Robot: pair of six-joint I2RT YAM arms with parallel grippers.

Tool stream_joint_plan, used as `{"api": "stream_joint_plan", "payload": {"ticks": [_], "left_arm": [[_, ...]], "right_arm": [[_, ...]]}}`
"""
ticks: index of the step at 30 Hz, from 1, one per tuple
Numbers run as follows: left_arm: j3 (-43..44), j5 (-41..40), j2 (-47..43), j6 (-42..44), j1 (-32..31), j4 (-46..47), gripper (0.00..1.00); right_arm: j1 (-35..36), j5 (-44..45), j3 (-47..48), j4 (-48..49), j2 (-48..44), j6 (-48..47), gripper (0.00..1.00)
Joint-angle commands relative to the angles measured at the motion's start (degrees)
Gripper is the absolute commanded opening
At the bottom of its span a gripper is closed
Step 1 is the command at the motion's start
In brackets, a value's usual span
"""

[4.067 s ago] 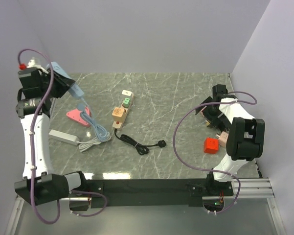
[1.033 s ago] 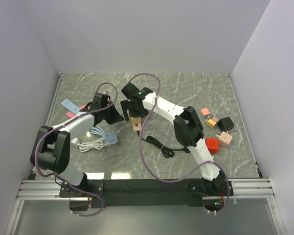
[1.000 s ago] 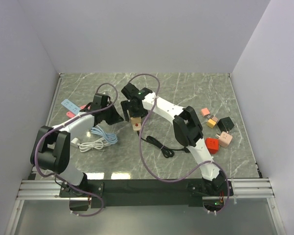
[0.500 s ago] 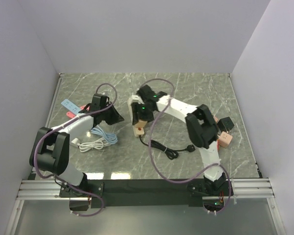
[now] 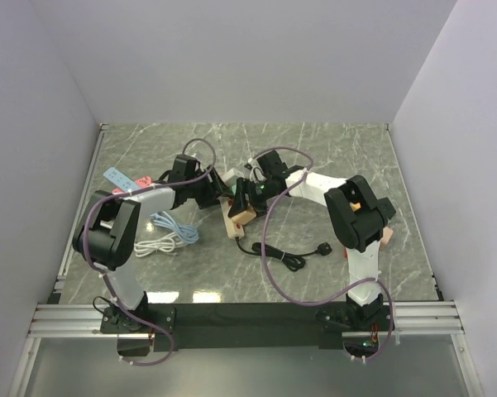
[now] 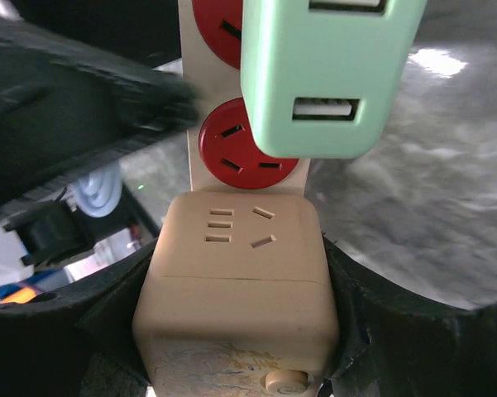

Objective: Pull the plug off the socket

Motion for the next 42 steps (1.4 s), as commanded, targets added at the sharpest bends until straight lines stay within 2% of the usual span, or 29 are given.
{"api": "stream_joint_plan", "payload": {"ticks": [1,5,8,9,10,11,12,17,21,25,29,32,37,40,42], "left_arm": [[2.9,1.8,2.0,1.0,-1.4,3.6,0.69],[4.3,1.0,3.9,3.5,-3.1,2.1,0.64],[6.1,-2.1,6.0,5.5,-4.3,-0.6,0.48],[6.0,-2.8,6.6,5.6,-4.5,-2.5,0.32],[5.2,-3.3,6.8,5.7,-4.5,-2.5,0.24],[4.7,-3.6,6.8,5.8,-4.5,-2.4,0.07],[3.7,-4.0,7.0,5.7,-4.5,-2.6,0.01],[1.9,-7.1,8.3,6.8,-4.5,-3.9,0.00],[0.6,-10.8,9.0,8.4,-4.4,-6.1,0.00],[0.0,-13.2,9.7,9.8,-4.2,-7.5,0.00],[0.2,-13.8,11.1,10.3,-4.1,-7.8,0.00],[0.8,-13.9,12.1,10.5,-4.1,-8.1,0.00],[1.8,-13.5,12.4,10.4,-4.1,-8.4,0.00],[2.5,-13.0,12.0,10.2,-4.1,-8.8,0.00],[3.0,-12.3,11.4,10.0,-4.1,-8.9,0.00]], "right_arm": [[0.5,-6.3,0.8,4.8,-3.7,2.2,0.00],[0.5,-6.1,1.6,4.6,-3.3,2.5,0.00],[0.5,-6.6,2.4,4.9,-2.7,3.2,0.00],[0.4,-6.7,2.4,5.2,-2.6,3.5,0.00],[0.4,-6.8,2.5,5.7,-2.6,3.9,0.00],[0.4,-6.8,2.5,5.9,-2.3,4.4,0.00],[0.2,-6.9,2.7,6.2,-2.2,4.7,0.00],[-1.4,-6.5,1.8,6.7,-2.3,6.1,0.00],[-6.4,-7.0,-2.8,7.3,-6.5,6.0,0.00],[-15.6,-10.0,-8.2,8.0,-10.4,4.7,0.00],[-20.6,-11.0,-9.3,6.4,-11.8,3.1,0.00],[-22.1,-8.8,-7.2,1.2,-11.8,-0.6,0.00],[-22.8,-1.5,-2.3,-10.0,-11.4,-7.0,0.00],[-23.7,8.0,-1.9,-12.7,-13.1,-6.2,0.00],[-25.8,20.2,-0.9,-16.5,-13.3,-4.1,0.00]]}}
